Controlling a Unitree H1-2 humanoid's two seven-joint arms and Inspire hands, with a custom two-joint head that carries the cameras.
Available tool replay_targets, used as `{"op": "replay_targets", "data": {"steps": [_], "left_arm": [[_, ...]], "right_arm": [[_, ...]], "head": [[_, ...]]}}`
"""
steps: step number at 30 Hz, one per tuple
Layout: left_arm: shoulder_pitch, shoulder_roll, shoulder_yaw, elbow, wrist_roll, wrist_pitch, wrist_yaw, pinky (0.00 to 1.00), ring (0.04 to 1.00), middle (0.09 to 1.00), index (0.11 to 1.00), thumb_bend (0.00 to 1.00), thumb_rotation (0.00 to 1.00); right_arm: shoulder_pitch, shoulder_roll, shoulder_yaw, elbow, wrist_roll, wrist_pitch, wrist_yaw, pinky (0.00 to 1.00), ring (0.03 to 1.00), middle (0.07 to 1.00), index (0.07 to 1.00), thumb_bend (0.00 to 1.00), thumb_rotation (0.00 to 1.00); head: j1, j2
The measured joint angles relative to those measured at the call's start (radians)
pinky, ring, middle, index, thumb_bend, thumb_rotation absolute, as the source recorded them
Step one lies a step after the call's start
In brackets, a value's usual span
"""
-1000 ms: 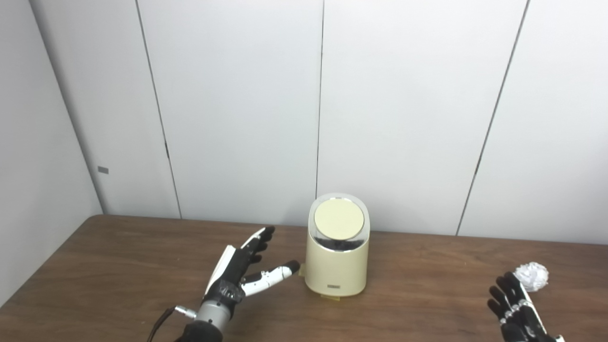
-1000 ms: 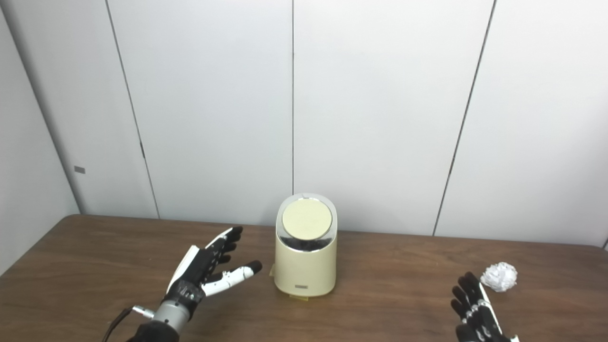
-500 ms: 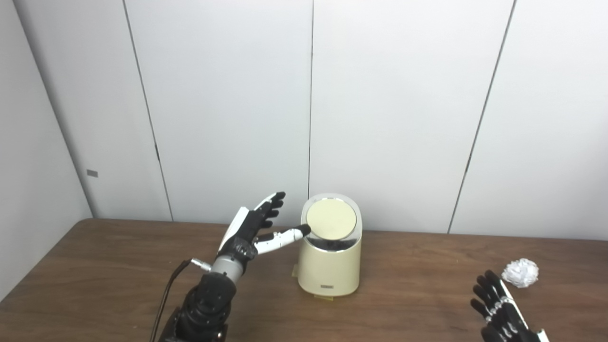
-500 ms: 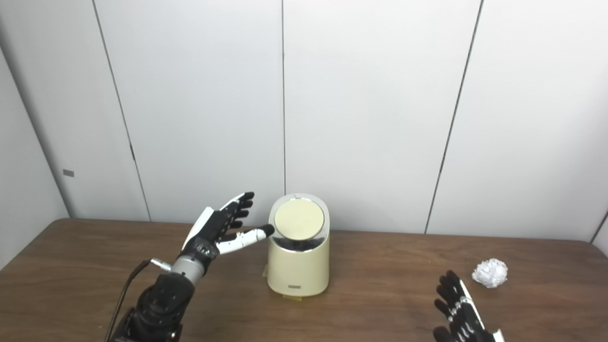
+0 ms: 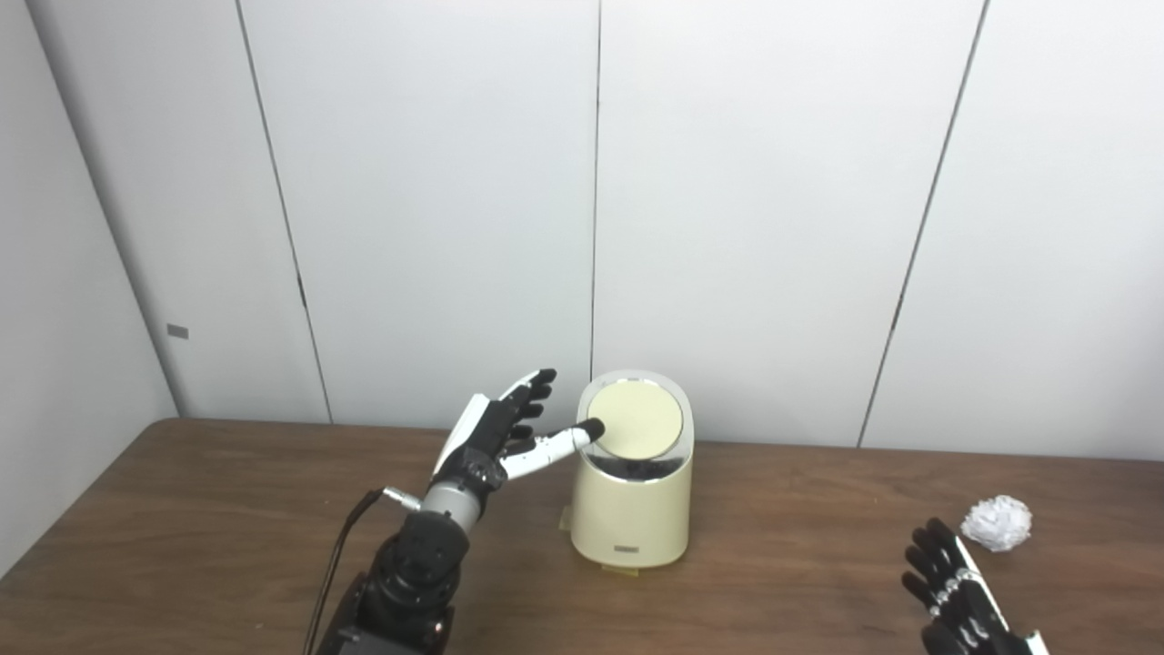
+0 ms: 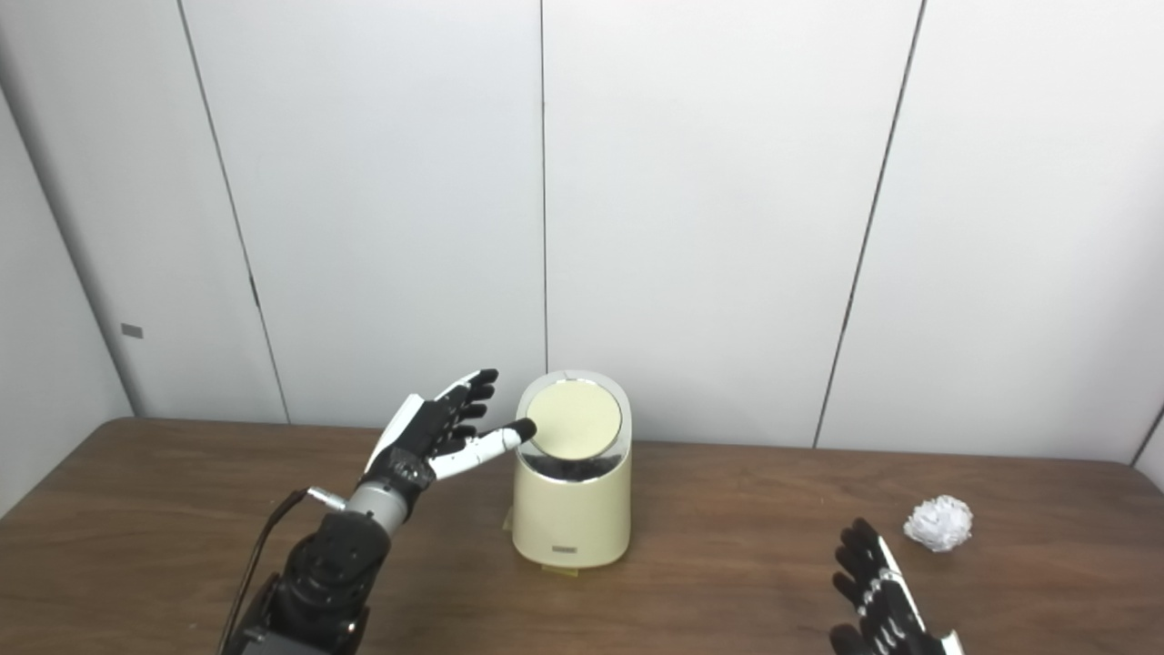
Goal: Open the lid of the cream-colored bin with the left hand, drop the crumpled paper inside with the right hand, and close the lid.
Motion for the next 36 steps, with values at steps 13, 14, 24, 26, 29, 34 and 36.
{"op": "replay_targets", "data": {"steps": [13, 14, 24, 26, 29, 34, 36], "left_arm": [[-0.163, 0.021, -0.075, 0.126, 0.065, 0.084, -0.042, 0.74, 0.881, 0.928, 0.958, 0.92, 0.42], [-0.166, 0.022, -0.08, 0.139, 0.068, 0.084, -0.043, 0.73, 0.884, 0.932, 0.961, 0.93, 0.41], [-0.184, 0.026, -0.095, 0.174, 0.064, 0.084, -0.088, 0.77, 0.893, 0.938, 0.983, 0.93, 0.25], [-0.189, 0.027, -0.107, 0.174, 0.068, 0.083, -0.091, 0.76, 0.89, 0.934, 0.979, 0.93, 0.24], [-0.189, 0.03, -0.126, 0.18, 0.072, 0.082, -0.093, 0.75, 0.891, 0.932, 0.971, 0.93, 0.22], [-0.19, 0.033, -0.136, 0.186, 0.079, 0.082, -0.09, 0.74, 0.895, 0.94, 0.974, 0.92, 0.21], [-0.191, 0.033, -0.146, 0.186, 0.097, 0.082, -0.087, 0.74, 0.897, 0.944, 0.974, 0.92, 0.2]], "right_arm": [[0.004, 0.002, 0.003, -0.006, -0.022, 0.0, -0.006, 0.92, 0.949, 0.964, 0.956, 0.58, 0.73], [0.005, 0.002, 0.002, -0.007, -0.021, 0.001, -0.006, 0.92, 0.947, 0.962, 0.954, 0.58, 0.73], [0.011, 0.002, 0.002, -0.018, -0.021, 0.006, -0.008, 0.92, 0.948, 0.964, 0.956, 0.57, 0.72], [0.011, 0.002, 0.002, -0.018, -0.021, 0.006, -0.008, 0.92, 0.946, 0.962, 0.956, 0.57, 0.72], [0.011, 0.002, 0.002, -0.018, -0.022, 0.007, -0.01, 0.91, 0.944, 0.96, 0.955, 0.57, 0.73], [0.011, 0.002, 0.002, -0.018, -0.022, 0.008, -0.011, 0.92, 0.947, 0.965, 0.962, 0.57, 0.73], [0.011, 0.002, 0.002, -0.018, -0.022, 0.008, -0.011, 0.92, 0.946, 0.964, 0.963, 0.57, 0.74]], "head": [[-0.002, 0.037], [-0.002, 0.041], [-0.003, 0.058], [-0.003, 0.058], [-0.002, 0.058], [-0.006, 0.064], [-0.006, 0.068]]}}
